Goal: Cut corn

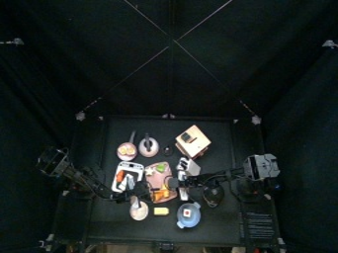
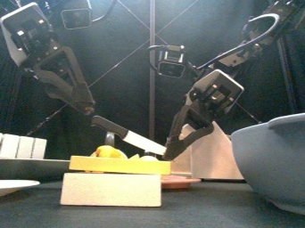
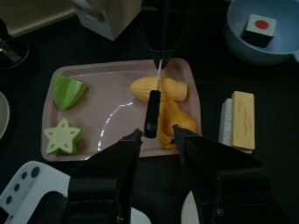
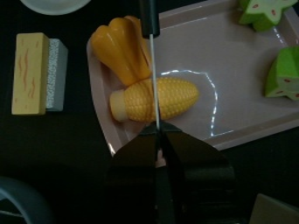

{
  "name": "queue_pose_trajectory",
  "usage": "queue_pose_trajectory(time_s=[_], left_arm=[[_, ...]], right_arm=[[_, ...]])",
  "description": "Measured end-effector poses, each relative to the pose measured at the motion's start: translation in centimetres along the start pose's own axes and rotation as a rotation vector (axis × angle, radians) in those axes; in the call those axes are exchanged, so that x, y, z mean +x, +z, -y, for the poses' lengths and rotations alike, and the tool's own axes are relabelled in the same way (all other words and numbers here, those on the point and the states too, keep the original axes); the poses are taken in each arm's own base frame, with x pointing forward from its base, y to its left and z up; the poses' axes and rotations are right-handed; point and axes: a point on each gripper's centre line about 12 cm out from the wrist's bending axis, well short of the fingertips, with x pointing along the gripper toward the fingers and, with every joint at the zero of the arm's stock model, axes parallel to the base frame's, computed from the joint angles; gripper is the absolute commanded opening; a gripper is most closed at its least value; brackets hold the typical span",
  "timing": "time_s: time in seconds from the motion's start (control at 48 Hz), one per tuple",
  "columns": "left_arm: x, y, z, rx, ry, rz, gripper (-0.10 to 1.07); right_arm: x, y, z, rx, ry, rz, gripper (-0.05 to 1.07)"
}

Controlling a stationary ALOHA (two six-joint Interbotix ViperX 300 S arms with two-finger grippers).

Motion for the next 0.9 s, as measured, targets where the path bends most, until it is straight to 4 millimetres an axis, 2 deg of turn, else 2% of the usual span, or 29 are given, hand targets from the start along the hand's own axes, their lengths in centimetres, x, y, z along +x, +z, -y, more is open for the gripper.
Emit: queue_pose_trajectory(time_s=[0.354,0.729,0.896], left_arm=[[1.3,0.3,-1.8,-0.015,0.025,-0.012,0.75],[2.8,-0.7,-1.4,0.009,0.004,-0.06,0.75],[3.3,-0.6,-1.6,0.007,0.017,-0.064,0.71]], right_arm=[[0.0,0.1,0.0,-0.002,0.001,0.0,0.4],[0.0,0.0,0.0,0.0,0.001,-0.001,0.4],[0.0,0.0,0.0,0.0,0.001,-0.003,0.4]])
